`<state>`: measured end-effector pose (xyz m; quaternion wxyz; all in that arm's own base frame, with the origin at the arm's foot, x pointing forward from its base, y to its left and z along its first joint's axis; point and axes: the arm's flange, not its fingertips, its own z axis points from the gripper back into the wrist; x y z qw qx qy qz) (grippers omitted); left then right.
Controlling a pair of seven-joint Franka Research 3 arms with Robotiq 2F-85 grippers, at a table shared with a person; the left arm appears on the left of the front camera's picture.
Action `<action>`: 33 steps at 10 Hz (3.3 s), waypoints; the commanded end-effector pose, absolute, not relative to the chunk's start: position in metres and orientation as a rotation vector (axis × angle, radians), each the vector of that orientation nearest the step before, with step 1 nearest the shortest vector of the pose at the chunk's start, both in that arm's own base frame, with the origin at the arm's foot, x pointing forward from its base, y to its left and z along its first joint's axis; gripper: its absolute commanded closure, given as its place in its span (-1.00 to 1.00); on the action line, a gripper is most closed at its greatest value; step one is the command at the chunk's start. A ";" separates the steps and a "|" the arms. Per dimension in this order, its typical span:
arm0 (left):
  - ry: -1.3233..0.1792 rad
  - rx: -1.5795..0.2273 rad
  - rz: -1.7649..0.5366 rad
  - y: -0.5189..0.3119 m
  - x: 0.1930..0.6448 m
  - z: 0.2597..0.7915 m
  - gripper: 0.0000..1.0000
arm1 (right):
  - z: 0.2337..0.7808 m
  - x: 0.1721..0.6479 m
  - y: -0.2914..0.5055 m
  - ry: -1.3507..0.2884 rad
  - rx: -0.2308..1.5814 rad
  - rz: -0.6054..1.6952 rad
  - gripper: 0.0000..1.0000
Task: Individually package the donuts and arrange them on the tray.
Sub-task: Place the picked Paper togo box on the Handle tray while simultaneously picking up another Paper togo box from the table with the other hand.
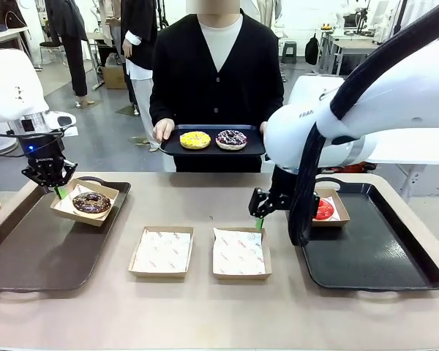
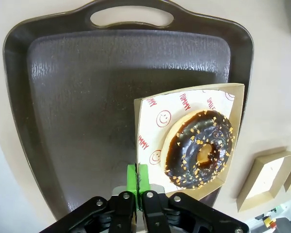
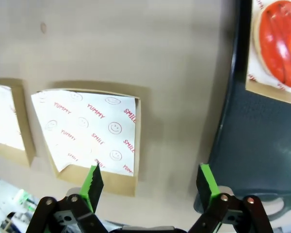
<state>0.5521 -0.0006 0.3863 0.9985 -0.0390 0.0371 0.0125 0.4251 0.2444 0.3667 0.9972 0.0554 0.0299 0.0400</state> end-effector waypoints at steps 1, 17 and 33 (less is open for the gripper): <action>0.060 -0.106 0.027 0.001 0.554 0.383 0.98 | 0.351 0.428 0.252 0.049 0.072 0.042 -1.00; 0.039 -0.080 0.054 -0.020 0.584 0.386 0.03 | 0.320 0.430 0.259 0.136 0.044 0.080 0.09; 0.060 -0.436 -0.030 0.014 0.529 0.419 -1.00 | 0.402 0.443 0.242 0.184 0.115 0.070 1.00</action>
